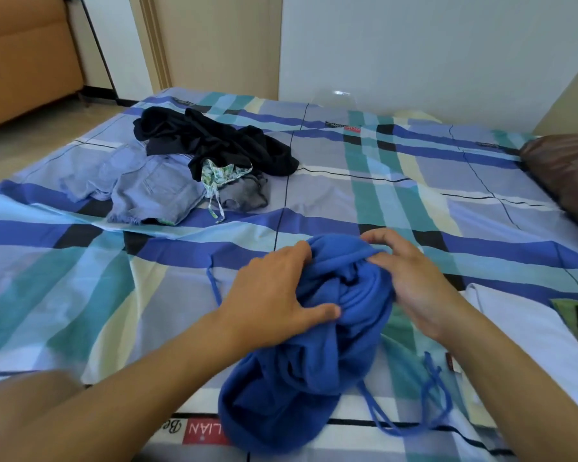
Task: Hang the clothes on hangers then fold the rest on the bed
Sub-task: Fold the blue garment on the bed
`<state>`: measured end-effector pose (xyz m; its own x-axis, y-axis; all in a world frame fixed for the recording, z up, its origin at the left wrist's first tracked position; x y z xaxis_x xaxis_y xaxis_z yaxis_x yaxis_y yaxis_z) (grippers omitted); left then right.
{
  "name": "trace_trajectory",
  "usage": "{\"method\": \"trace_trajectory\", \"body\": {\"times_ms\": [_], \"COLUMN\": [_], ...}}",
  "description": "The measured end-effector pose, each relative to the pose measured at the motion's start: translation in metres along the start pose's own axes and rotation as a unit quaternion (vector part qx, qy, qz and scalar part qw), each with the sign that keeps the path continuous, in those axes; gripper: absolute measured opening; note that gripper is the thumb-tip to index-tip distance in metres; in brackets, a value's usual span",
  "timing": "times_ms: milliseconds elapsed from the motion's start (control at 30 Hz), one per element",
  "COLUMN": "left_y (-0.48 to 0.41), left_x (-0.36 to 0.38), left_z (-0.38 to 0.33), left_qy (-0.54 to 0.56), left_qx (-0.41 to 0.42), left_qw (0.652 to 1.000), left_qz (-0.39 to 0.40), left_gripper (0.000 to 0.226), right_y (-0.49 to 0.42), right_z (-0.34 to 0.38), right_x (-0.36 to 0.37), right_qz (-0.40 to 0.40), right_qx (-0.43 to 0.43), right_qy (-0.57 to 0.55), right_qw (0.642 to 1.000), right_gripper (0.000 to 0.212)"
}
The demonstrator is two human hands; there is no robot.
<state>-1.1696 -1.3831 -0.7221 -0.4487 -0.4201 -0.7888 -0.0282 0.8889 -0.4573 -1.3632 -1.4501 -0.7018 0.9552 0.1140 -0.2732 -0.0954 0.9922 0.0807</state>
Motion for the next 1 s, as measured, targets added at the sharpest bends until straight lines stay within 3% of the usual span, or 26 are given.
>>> {"method": "trace_trajectory", "body": {"times_ms": [67, 100, 167, 267, 433, 567, 700, 833, 900, 1000], "left_y": [0.006, 0.006, 0.005, 0.002, -0.011, -0.039, -0.053, -0.051, -0.048, -0.031], "left_x": [0.011, 0.014, 0.017, 0.018, 0.009, -0.026, -0.055, -0.071, -0.068, -0.044], "left_z": [-0.001, -0.002, -0.009, -0.015, 0.009, 0.038, 0.065, 0.083, 0.087, 0.069], "left_qy": [0.000, 0.042, 0.150, 0.199, 0.098, 0.195, 0.333, 0.461, 0.404, 0.173], "left_qx": [0.037, 0.055, 0.087, 0.096, 0.039, 0.007, -0.067, -0.151, -0.176, -0.180], "left_qw": [0.999, 0.997, 0.982, 0.968, 0.993, 0.980, 0.940, 0.874, 0.892, 0.933], "left_qz": [0.033, 0.042, 0.076, 0.116, 0.051, 0.034, 0.020, 0.036, 0.102, 0.259], "left_gripper": [0.041, 0.042, 0.051, 0.060, 0.043, 0.032, 0.019, 0.016, 0.031, 0.023], "right_y": [0.008, 0.012, 0.019, 0.011, -0.014, -0.025, -0.038, -0.044, -0.038, -0.021], "right_z": [0.005, 0.010, 0.013, 0.005, -0.001, 0.000, -0.003, -0.008, -0.006, -0.008], "right_x": [-0.005, -0.003, 0.005, 0.012, -0.019, -0.050, -0.072, -0.084, -0.080, -0.050], "right_qz": [-0.019, 0.000, 0.087, 0.130, 0.099, -0.022, -0.148, -0.238, -0.208, -0.025], "right_qx": [-0.191, -0.284, -0.365, -0.321, -0.259, -0.233, -0.175, -0.131, -0.144, -0.230], "right_qy": [0.216, 0.266, 0.316, 0.394, 0.370, 0.295, 0.185, 0.191, 0.238, 0.326], "right_qw": [0.957, 0.921, 0.872, 0.852, 0.887, 0.926, 0.956, 0.943, 0.938, 0.917], "right_gripper": [0.040, 0.050, 0.059, 0.048, 0.024, 0.021, 0.015, 0.015, 0.020, 0.035]}}
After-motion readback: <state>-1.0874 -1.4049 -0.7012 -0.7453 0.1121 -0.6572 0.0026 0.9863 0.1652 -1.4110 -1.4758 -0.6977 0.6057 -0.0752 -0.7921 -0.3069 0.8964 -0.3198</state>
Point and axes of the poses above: each hand's wrist, its own y-axis away from the middle knuckle, its own x-axis out of the palm, z = x × y, the point moved 1 cm from there along -y, towards the middle knuckle, and after that the axes turned 13 degrees about -z, right-handed, at the moved point
